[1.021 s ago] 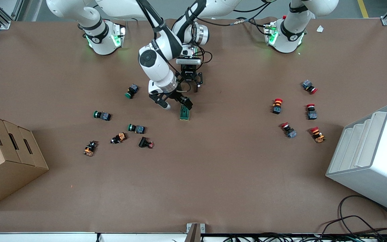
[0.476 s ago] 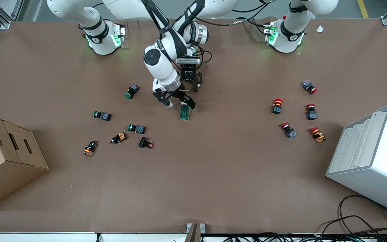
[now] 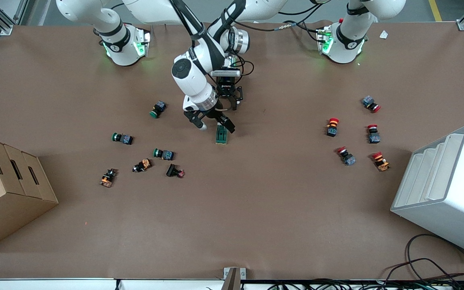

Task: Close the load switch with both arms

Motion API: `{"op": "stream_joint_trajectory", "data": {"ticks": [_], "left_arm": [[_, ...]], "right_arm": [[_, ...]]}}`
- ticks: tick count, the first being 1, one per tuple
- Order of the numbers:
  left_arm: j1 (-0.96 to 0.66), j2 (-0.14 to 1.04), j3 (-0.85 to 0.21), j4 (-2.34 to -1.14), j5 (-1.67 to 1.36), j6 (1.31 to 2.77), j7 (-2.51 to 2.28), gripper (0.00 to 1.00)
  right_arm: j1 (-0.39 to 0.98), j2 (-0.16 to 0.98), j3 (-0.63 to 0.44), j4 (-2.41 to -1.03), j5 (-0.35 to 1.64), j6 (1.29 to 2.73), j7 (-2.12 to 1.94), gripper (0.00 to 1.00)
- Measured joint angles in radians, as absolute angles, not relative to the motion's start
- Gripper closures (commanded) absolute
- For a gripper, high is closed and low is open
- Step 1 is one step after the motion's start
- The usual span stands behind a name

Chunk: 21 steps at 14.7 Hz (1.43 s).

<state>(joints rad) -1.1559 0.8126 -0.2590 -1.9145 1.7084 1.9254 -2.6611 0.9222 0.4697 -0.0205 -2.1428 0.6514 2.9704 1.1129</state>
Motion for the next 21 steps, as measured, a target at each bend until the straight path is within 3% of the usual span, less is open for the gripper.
{"op": "stream_joint_trajectory", "data": {"ticks": [10,21], "left_arm": [[-1.151,0.813,-0.25,-1.912,1.708,1.925,-2.661,0.01],[-1.151,0.813,-0.248,-1.911,1.708,1.925,-2.661,0.01]], "right_arm": [[0.861,0.466,-0.038,-2.054,0.662,2.967,1.115,0.0],[0.853,0.575,-0.04,-1.962,0.662,2.969,1.111,0.0]]}}
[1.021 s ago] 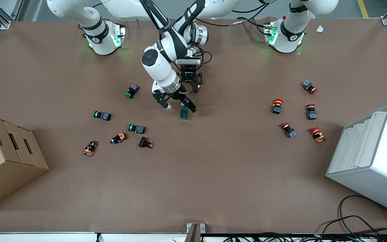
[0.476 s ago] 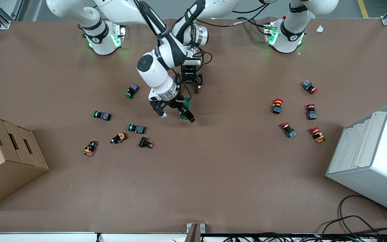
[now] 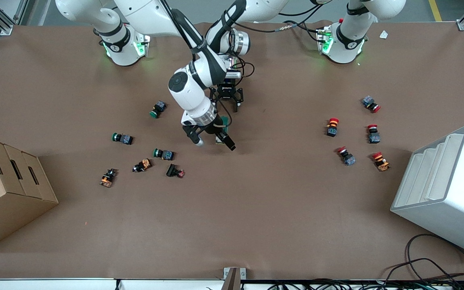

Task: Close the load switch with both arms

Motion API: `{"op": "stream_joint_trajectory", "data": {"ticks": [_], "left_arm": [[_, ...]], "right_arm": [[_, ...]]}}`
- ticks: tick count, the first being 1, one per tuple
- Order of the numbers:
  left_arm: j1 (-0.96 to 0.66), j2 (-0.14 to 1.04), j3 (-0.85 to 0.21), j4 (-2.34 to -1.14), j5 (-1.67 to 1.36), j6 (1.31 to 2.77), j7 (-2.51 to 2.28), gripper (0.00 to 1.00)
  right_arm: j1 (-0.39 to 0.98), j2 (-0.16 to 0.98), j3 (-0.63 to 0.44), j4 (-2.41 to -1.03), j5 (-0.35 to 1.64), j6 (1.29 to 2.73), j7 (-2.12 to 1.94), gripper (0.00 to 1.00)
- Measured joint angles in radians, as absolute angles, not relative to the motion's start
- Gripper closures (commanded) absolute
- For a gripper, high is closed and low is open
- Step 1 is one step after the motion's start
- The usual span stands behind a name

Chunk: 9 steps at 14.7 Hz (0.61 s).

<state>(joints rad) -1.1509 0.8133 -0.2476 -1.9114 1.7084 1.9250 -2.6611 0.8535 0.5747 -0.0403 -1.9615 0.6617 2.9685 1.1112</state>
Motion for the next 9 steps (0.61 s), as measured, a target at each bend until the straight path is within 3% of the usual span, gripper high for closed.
{"op": "stream_joint_trajectory", "data": {"ticks": [5,9], "left_arm": [[-1.151,0.813,-0.247,-1.911,1.708,1.925,-2.661,0.01],[-1.151,0.813,-0.247,-1.911,1.708,1.925,-2.661,0.01]], "right_arm": [[0.837,0.621,-0.049,-1.906,0.659,2.94,1.071,0.0],[0.822,0.622,-0.176,-1.817,0.552,2.684,1.027,0.0]]}}
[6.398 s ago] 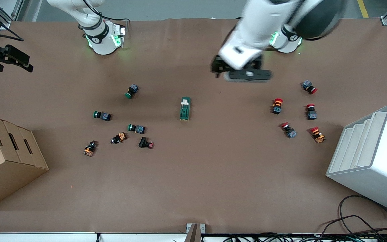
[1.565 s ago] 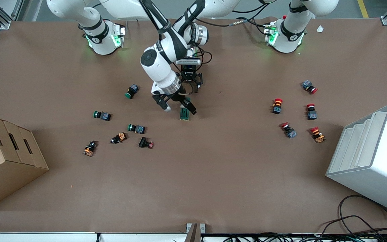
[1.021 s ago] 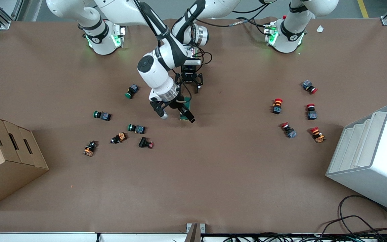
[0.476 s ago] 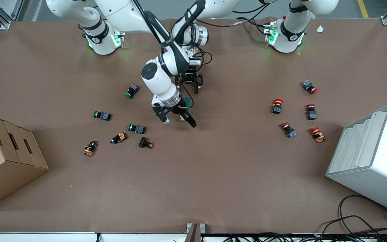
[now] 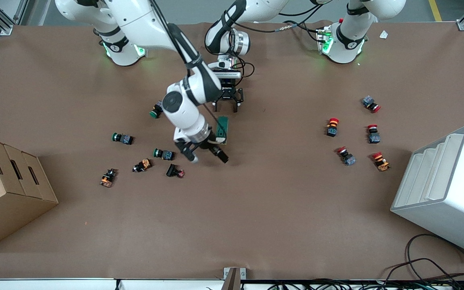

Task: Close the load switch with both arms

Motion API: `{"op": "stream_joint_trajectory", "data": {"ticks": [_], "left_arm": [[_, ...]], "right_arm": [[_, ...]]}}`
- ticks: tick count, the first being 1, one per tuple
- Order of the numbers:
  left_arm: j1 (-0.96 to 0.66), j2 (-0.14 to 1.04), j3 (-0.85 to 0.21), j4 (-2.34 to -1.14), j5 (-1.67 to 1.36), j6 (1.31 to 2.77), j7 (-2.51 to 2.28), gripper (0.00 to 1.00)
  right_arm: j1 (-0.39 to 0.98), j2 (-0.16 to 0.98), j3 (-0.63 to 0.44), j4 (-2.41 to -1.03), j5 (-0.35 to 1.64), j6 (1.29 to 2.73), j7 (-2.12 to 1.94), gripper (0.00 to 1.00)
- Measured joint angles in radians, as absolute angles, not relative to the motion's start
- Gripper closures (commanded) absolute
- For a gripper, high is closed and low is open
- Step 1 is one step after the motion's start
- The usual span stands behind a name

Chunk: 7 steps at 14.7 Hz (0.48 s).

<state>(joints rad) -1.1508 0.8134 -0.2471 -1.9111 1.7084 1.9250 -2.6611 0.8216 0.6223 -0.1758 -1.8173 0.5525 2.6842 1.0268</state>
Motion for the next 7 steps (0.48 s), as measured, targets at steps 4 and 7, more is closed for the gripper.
{"op": "stream_joint_trajectory", "data": {"ticks": [4,7], "left_arm": [[-1.15,0.813,-0.246,-1.908,1.708,1.92,-2.661,0.01],[-1.149,0.813,-0.246,-1.899,1.708,1.919,-2.653,0.01]], "right_arm": [[0.8,0.619,-0.328,-1.659,0.401,2.333,0.906,0.0],[0.762,0.591,-0.429,-1.62,0.389,2.178,0.632,0.0]]}}
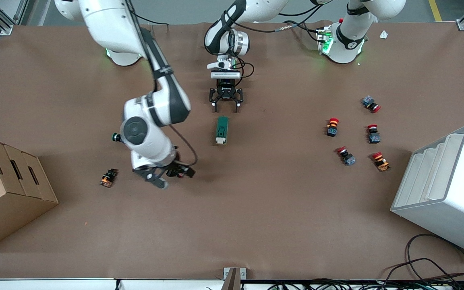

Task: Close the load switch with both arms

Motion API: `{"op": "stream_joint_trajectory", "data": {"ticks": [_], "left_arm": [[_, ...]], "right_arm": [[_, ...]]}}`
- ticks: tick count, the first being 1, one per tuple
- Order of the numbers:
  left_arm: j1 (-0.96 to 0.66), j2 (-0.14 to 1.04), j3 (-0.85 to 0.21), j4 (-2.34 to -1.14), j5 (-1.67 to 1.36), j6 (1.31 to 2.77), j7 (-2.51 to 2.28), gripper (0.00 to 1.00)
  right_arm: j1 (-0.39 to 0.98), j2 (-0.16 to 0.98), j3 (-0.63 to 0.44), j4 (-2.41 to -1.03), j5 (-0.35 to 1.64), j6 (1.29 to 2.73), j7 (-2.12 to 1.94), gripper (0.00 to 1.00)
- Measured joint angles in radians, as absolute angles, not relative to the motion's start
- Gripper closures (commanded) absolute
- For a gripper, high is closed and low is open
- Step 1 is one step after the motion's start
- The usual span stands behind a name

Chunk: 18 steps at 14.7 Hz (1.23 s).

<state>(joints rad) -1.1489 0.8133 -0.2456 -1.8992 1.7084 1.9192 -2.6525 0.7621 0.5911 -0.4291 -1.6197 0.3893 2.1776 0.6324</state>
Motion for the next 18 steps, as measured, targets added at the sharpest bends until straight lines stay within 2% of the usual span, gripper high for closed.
{"op": "stream_joint_trajectory", "data": {"ticks": [4,8,12,16,18], "left_arm": [[-1.136,0.809,-0.248,-1.879,1.705,1.921,-2.612,0.01],[-1.117,0.763,-0.256,-1.835,1.542,1.954,-2.491,0.01],[-1.114,0.694,-0.263,-1.722,1.266,1.961,-2.264,0.01],[-1.047,0.601,-0.263,-1.638,1.028,1.961,-2.004,0.0],[-0.987,0.56,-0.263,-1.61,0.943,1.962,-1.909,0.0]], "right_arm": [[0.62,0.522,-0.506,-1.587,0.387,1.972,0.241,0.0],[0.407,0.474,-0.485,-1.452,0.304,1.692,0.027,0.0],[0.243,0.442,-0.386,-1.334,0.177,1.555,-0.06,0.0],[0.103,0.374,-0.202,-1.323,0.066,1.509,-0.057,0.0],[0.069,0.347,-0.158,-1.324,0.054,1.478,-0.044,0.0]]}}
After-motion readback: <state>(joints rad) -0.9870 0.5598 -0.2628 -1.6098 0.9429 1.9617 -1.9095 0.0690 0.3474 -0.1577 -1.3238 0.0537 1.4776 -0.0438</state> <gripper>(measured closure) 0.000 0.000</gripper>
